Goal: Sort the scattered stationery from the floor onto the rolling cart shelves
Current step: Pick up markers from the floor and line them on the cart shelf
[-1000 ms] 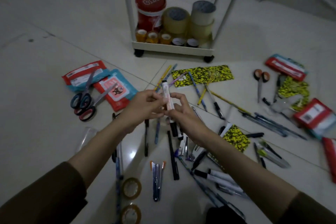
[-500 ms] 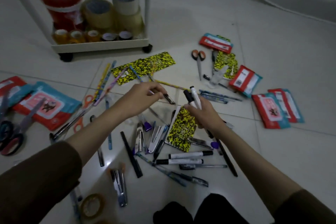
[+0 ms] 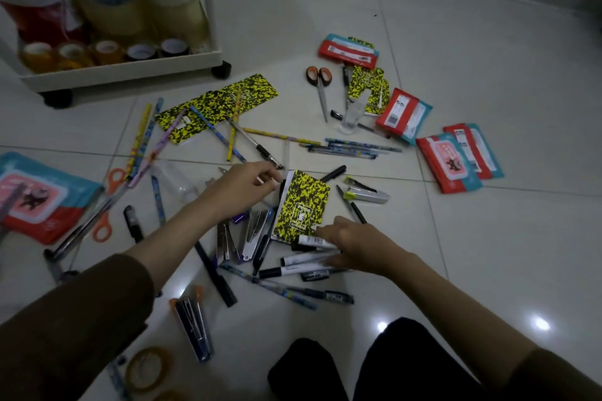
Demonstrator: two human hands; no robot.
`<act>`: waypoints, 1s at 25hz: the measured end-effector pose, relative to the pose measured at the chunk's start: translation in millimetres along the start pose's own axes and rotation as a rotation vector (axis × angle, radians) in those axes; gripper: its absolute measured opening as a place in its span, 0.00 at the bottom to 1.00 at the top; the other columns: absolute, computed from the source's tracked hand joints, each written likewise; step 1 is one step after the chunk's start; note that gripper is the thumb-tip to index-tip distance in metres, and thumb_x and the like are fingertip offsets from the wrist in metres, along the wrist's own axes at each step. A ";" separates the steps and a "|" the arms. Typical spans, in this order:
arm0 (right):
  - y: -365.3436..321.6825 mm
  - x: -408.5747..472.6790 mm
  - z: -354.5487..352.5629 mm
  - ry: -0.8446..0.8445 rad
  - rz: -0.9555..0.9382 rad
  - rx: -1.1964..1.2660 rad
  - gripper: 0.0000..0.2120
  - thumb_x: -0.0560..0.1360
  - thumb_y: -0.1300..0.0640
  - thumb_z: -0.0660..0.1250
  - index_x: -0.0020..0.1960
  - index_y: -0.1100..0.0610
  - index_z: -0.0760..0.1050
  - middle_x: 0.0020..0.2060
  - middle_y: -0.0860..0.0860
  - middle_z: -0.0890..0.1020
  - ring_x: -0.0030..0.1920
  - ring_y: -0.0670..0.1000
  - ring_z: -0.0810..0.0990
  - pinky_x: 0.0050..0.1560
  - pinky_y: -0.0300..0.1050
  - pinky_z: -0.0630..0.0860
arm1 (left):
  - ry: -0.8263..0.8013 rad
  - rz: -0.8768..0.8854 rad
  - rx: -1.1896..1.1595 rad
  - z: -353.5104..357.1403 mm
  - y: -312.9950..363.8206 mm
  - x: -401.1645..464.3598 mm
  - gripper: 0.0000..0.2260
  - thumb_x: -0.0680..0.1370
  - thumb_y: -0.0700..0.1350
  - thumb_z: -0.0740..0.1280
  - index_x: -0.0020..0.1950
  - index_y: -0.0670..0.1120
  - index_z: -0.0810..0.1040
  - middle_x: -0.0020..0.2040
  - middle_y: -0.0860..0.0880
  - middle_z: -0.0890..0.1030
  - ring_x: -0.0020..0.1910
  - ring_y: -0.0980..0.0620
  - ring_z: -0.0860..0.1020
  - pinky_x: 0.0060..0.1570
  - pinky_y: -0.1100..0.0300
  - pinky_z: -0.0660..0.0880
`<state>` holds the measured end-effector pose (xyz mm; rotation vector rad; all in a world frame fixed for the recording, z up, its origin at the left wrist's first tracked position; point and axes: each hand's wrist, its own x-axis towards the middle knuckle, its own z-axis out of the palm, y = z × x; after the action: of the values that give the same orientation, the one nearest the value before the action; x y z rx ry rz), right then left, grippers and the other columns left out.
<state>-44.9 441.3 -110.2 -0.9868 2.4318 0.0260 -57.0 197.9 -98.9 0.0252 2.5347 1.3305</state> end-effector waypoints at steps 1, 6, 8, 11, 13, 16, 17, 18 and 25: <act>-2.6 0.7 0.1 0.013 -0.017 -0.048 0.21 0.74 0.50 0.65 0.65 0.52 0.67 0.53 0.55 0.72 0.50 0.58 0.75 0.46 0.47 0.72 | -0.003 -0.005 -0.002 1.7 -1.4 -1.2 0.05 0.78 0.42 0.62 0.48 0.52 0.76 0.47 0.49 0.79 0.47 0.49 0.78 0.47 0.56 0.74; -4.8 5.9 -2.8 -0.003 -0.047 -0.045 0.16 0.75 0.55 0.65 0.60 0.57 0.69 0.52 0.56 0.73 0.51 0.57 0.73 0.43 0.46 0.69 | -0.013 -0.021 -0.013 6.3 -6.3 -7.7 0.06 0.78 0.42 0.61 0.48 0.52 0.76 0.47 0.50 0.79 0.47 0.49 0.79 0.46 0.55 0.75; -4.0 12.0 -18.8 -0.023 -0.018 0.069 0.13 0.73 0.56 0.66 0.55 0.59 0.71 0.50 0.55 0.74 0.48 0.54 0.72 0.42 0.45 0.68 | 0.012 -0.032 -0.023 3.2 -6.8 -9.0 0.06 0.78 0.42 0.61 0.48 0.51 0.76 0.46 0.51 0.79 0.46 0.51 0.78 0.44 0.57 0.74; -9.6 33.3 -60.8 0.041 -0.009 0.401 0.05 0.73 0.58 0.67 0.43 0.57 0.70 0.36 0.53 0.72 0.36 0.53 0.69 0.36 0.46 0.66 | 0.072 -0.063 -0.093 -12.3 -6.9 -10.1 0.07 0.80 0.42 0.60 0.48 0.51 0.76 0.44 0.53 0.79 0.45 0.54 0.78 0.39 0.62 0.72; -26.7 58.9 -94.5 0.144 -0.053 0.602 0.07 0.75 0.60 0.64 0.40 0.53 0.69 0.32 0.51 0.70 0.31 0.51 0.67 0.33 0.43 0.64 | 0.146 -0.068 -0.159 -29.9 -5.4 -11.4 0.08 0.81 0.44 0.58 0.48 0.51 0.76 0.44 0.53 0.80 0.45 0.55 0.78 0.39 0.63 0.72; -70.5 110.6 -139.8 0.331 -0.137 0.842 0.06 0.78 0.61 0.59 0.42 0.58 0.70 0.33 0.52 0.72 0.32 0.46 0.69 0.35 0.40 0.66 | 0.333 -0.018 -0.386 -60.3 5.5 -15.8 0.11 0.82 0.45 0.54 0.48 0.56 0.75 0.46 0.55 0.80 0.45 0.56 0.80 0.39 0.64 0.75; -89.2 130.8 -155.8 0.390 -0.167 0.932 0.07 0.79 0.62 0.58 0.42 0.58 0.69 0.33 0.51 0.72 0.32 0.45 0.70 0.36 0.40 0.67 | 0.419 0.004 -0.482 -74.5 9.9 -18.0 0.12 0.82 0.45 0.54 0.49 0.57 0.74 0.47 0.56 0.80 0.44 0.57 0.80 0.39 0.65 0.75; -106.3 148.8 -170.0 0.436 -0.180 1.042 0.07 0.79 0.61 0.57 0.42 0.56 0.68 0.34 0.51 0.72 0.34 0.45 0.71 0.39 0.41 0.68 | 0.500 0.021 -0.577 -88.5 14.7 -19.9 0.12 0.82 0.45 0.53 0.50 0.58 0.74 0.47 0.57 0.80 0.44 0.59 0.80 0.39 0.66 0.76; -219.4 234.0 -290.3 0.248 -0.258 1.931 0.10 0.80 0.64 0.56 0.60 0.64 0.68 0.41 0.55 0.80 0.36 0.49 0.82 0.36 0.44 0.80 | 1.020 0.101 -0.124 -240.6 4.5 -44.7 0.15 0.81 0.37 0.55 0.66 0.44 0.71 0.59 0.50 0.75 0.52 0.68 0.74 0.50 0.77 0.66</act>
<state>-173.4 69.7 70.3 -0.2378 1.2778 -2.0589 -75.1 0.5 44.7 -0.7365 3.2384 1.8688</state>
